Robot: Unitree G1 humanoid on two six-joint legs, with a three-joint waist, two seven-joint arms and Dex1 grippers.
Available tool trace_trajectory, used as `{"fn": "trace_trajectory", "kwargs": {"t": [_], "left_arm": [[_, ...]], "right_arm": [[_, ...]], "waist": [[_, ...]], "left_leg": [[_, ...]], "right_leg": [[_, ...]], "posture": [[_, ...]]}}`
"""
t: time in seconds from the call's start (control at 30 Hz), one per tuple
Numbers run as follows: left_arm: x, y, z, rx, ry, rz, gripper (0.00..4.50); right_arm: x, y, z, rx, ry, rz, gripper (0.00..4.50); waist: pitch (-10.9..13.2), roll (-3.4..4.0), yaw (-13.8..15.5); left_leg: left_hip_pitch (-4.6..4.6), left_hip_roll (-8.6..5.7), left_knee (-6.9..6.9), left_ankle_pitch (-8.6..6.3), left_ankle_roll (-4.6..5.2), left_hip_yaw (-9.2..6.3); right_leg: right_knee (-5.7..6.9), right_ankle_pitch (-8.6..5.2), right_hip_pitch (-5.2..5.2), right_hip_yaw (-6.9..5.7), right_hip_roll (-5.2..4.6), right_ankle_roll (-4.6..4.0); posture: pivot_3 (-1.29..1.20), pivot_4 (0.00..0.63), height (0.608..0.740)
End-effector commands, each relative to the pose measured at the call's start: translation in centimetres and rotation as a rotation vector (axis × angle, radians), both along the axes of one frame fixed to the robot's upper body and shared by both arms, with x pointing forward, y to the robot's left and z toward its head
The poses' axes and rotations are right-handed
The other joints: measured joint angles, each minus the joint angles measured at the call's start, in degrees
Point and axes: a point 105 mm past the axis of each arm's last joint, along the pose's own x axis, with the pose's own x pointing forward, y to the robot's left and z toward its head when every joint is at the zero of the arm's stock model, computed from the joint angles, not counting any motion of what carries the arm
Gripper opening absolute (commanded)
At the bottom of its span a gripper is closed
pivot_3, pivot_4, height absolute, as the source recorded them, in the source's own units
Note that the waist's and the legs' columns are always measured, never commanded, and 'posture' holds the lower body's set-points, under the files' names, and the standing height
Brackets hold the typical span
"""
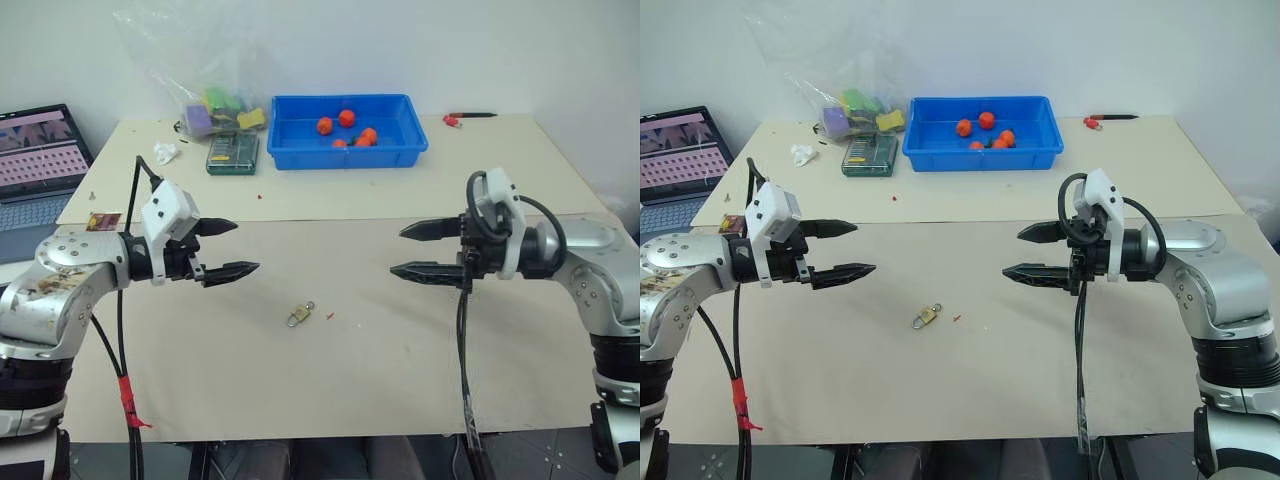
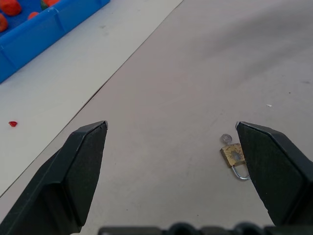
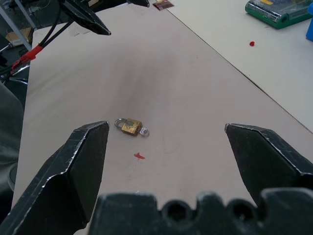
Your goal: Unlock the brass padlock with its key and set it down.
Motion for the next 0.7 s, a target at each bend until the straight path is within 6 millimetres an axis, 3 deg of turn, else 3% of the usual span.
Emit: {"fn": "trace_trajectory", "kwargs": {"t": [0.03, 0.23, 0.33, 0.57, 0.7], "left_arm": [[0.4, -0.5, 1.3, -0.033, -0.058, -0.013, 4.50], [-0.9, -2.7, -0.2, -0.099, 0.110, -0.089, 4.50], [-1.1, -3.4, -1.4, -0.076, 0.096, -0.087, 4.50], [-2.1, -6.3, -6.9, -0.079, 0.191, 0.008, 4.50], [-2.1, -7.6, -8.4, -0.119, 0.222, 0.107, 4.50]], "right_arm": [[-0.3, 0.0, 0.7, -0.004, -0.039, -0.004, 4.48], [0.4, -0.2, 0.0, -0.009, -0.041, -0.057, 4.48], [0.7, -0.3, -0.5, -0.038, -0.060, -0.080, 4.48], [1.0, -0.9, -1.4, -0.047, -0.076, -0.151, 4.48], [0.9, -1.2, -1.6, -0.043, -0.081, -0.181, 4.48]], "waist": [[0.00, 0.00, 0.01], [0.00, -0.01, 0.66], [0.00, -0.01, 0.77], [-0.01, -0.03, 1.34], [-0.01, -0.04, 1.44]], "left_leg": [[0.00, 0.00, 0.00, 0.00, 0.00, 0.00], [-0.09, -0.01, 0.00, -0.02, 0.01, 0.06], [-0.22, -0.02, 0.01, -0.01, -0.01, 0.09], [-0.30, 0.04, 0.02, 0.00, -0.03, 0.36], [-0.34, 0.01, 0.01, 0.00, -0.03, 0.57]], "right_leg": [[0.00, 0.00, 0.00, 0.00, 0.00, 0.00], [0.01, 0.02, -0.06, 0.06, -0.02, -0.02], [0.02, 0.02, -0.24, 0.09, -0.01, -0.02], [0.02, 0.08, -0.51, 0.29, -0.03, -0.10], [0.02, 0.09, -0.58, 0.34, -0.02, -0.11]], "posture": [[0.00, 0.150, 0.740], [0.00, 0.150, 0.740], [0.00, 0.150, 0.740], [0.00, 0.150, 0.740], [0.00, 0.150, 0.740]]}}
